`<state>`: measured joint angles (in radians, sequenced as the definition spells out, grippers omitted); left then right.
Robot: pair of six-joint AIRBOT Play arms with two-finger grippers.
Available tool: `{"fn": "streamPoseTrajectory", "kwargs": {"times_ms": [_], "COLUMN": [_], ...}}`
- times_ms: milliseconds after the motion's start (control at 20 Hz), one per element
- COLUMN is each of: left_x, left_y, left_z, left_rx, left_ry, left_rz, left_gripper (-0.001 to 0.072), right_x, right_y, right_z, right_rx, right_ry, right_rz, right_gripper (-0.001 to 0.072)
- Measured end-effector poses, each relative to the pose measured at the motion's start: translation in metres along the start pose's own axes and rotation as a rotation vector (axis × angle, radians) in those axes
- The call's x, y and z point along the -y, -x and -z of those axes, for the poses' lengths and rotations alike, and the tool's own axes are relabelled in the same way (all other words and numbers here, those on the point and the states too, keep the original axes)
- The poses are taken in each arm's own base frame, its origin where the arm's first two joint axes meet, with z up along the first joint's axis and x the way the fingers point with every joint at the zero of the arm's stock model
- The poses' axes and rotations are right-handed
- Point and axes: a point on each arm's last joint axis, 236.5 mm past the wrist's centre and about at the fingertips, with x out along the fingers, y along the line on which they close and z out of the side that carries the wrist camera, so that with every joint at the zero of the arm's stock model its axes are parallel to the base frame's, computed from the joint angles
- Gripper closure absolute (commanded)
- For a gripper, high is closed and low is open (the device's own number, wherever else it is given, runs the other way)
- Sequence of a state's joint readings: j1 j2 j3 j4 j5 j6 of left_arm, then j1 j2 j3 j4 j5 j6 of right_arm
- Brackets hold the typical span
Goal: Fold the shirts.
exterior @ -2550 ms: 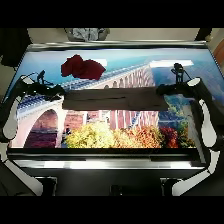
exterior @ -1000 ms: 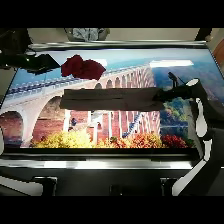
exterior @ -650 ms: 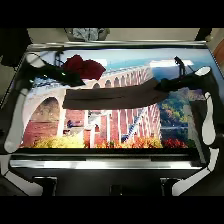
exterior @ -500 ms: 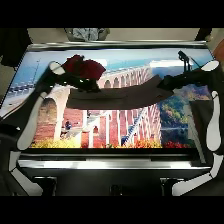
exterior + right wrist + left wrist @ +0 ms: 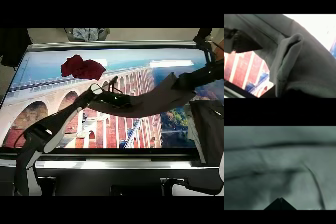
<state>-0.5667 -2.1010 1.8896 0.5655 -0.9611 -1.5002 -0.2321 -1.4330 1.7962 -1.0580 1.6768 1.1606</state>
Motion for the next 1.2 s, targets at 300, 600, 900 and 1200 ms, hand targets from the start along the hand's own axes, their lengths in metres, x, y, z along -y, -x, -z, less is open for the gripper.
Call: {"fn": "streamPoseTrajectory", "kwargs": {"times_ms": [300, 600, 900, 1200], "left_x": [0.035, 0.038, 0.028, 0.068], "left_y": [-0.066, -0.023, 0.180, 0.382], "left_z": [0.041, 0.009, -0.071, -0.076], "left_rx": [-0.036, 0.016, 0.255, 0.547], "left_ry": [0.118, 0.060, -0.278, -0.406], "left_rz": [0.130, 0.125, -0.242, -0.470], "left_gripper": [0.0681, 0.0685, 0.0683, 0.0682], "right_x": [-0.017, -0.023, -0.076, -0.160], "right_y": [0.037, 0.027, -0.057, -0.199], "right_z": [0.021, -0.004, -0.050, -0.063], "right_rx": [-0.011, 0.064, 0.076, 0.001], "right_ry": [0.023, 0.018, 0.062, 0.047], "right_rz": [0.064, 0.051, -0.057, -0.252], "right_gripper": [0.0662, 0.0663, 0.0662, 0.0593]}}
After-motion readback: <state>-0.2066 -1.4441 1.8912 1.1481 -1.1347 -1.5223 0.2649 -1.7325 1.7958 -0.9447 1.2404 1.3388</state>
